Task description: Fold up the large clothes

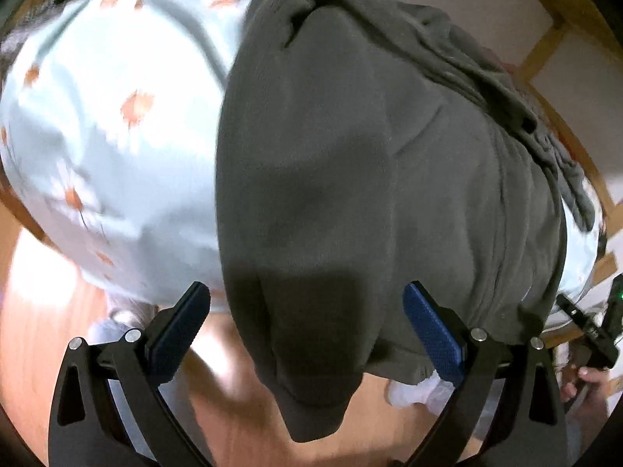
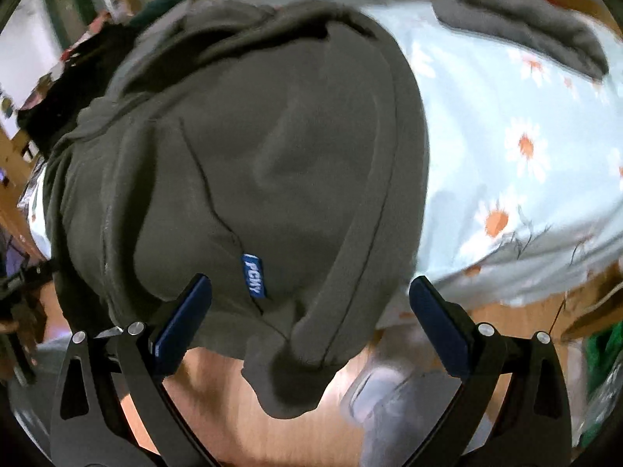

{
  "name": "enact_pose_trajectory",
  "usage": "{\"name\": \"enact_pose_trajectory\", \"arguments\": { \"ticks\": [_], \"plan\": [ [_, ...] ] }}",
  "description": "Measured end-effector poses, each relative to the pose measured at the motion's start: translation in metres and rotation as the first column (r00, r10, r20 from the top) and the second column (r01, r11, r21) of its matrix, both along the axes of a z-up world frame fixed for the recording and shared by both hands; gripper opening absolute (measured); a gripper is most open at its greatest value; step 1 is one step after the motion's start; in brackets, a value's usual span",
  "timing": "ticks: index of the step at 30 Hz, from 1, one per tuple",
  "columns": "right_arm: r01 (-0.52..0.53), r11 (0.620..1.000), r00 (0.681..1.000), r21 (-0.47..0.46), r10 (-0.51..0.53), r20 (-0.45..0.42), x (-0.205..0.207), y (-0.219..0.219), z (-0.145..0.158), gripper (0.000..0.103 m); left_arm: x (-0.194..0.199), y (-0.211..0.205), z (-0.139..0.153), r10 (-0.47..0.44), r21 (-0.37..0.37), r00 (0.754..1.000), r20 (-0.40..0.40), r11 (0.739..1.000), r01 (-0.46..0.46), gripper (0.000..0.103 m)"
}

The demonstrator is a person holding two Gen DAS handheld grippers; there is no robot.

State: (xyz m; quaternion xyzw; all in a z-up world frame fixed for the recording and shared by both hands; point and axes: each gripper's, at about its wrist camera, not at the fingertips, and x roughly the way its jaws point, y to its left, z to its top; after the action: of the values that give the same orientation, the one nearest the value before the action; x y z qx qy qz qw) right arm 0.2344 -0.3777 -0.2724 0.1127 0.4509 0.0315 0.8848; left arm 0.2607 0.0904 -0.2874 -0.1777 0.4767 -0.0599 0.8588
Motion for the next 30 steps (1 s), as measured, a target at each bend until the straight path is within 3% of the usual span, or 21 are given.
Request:
{"name": "enact_pose_trajectory", "arguments": {
  "ticks": [2,5,8,10,14,16,17,18,19,21,24,25,26,28,30],
  "plan": [
    [0.000,0.999,0.997,0.034,0.002,-0.083,0.009,-0.001,-0.016,0.100,0.003,0.009,-0.010,0.011,-0.078,0.999,-0.035,0.997,-0.014,0.097],
    [-0.007,0.989,0.985,0.146,0.032,-0.170,0.016,0.002,-0.040,0.100,0.007,0.015,-0.023,0.017,-0.133,0.997,-0.070,0.991,-0.026,0.097],
    [-0.028,0.988,0.975,0.151,0.060,-0.213,0.019,0.007,-0.056,0.100,0.016,0.009,-0.040,0.005,-0.195,0.985,-0.171,0.980,-0.039,0.097],
    [-0.029,0.989,0.969,0.145,0.063,-0.237,0.019,0.007,-0.064,0.100,0.017,0.002,-0.046,-0.015,-0.191,0.978,-0.207,0.981,-0.026,0.097],
    [-0.007,0.982,0.971,0.190,0.052,-0.235,0.020,0.000,-0.073,0.100,0.020,-0.021,-0.057,-0.079,-0.108,0.959,-0.272,0.993,0.052,0.097],
    [-0.010,0.973,0.975,0.230,0.060,-0.214,0.020,-0.003,-0.072,0.090,0.021,-0.030,-0.066,-0.100,-0.085,0.934,-0.343,0.994,0.075,0.095],
    [-0.012,0.968,0.974,0.251,0.068,-0.215,0.021,-0.004,-0.072,0.074,0.019,-0.033,-0.069,-0.119,-0.087,0.925,-0.362,0.992,0.093,0.086],
    [-0.006,0.968,0.973,0.252,0.064,-0.221,0.021,-0.006,-0.073,0.058,0.018,-0.035,-0.071,-0.136,-0.093,0.918,-0.372,0.990,0.109,0.049],
    [0.007,0.971,0.972,0.240,0.050,-0.228,0.020,-0.008,-0.073,0.049,0.017,-0.037,-0.071,-0.143,-0.084,0.917,-0.372,0.989,0.120,0.033],
    [0.035,0.962,0.967,0.270,0.035,-0.251,0.019,-0.016,-0.075,0.026,0.014,-0.035,-0.066,-0.153,-0.103,0.925,-0.349,0.987,0.125,0.026],
    [0.020,0.894,0.970,0.448,0.091,-0.224,0.016,-0.024,-0.068,0.020,0.007,-0.031,-0.053,-0.182,-0.173,0.936,-0.302,0.976,0.134,0.017],
    [0.009,0.856,0.971,0.517,0.116,-0.208,0.014,-0.027,-0.062,0.019,0.003,-0.029,-0.045,-0.191,-0.207,0.943,-0.274,0.969,0.136,0.017],
    [0.004,0.815,0.974,0.579,0.129,-0.188,0.011,-0.030,-0.058,0.018,-0.001,-0.019,-0.037,-0.199,-0.247,0.947,-0.250,0.959,0.137,0.017],
    [-0.043,0.660,0.986,0.750,0.150,-0.076,0.002,-0.040,-0.041,0.017,-0.010,-0.015,-0.016,-0.227,-0.341,0.957,-0.181,0.927,0.155,0.016],
    [-0.111,0.602,0.987,0.791,0.158,0.018,-0.004,-0.046,-0.023,0.015,-0.022,-0.009,0.002,-0.242,-0.399,0.962,-0.123,0.900,0.176,0.016]
  ]
}}
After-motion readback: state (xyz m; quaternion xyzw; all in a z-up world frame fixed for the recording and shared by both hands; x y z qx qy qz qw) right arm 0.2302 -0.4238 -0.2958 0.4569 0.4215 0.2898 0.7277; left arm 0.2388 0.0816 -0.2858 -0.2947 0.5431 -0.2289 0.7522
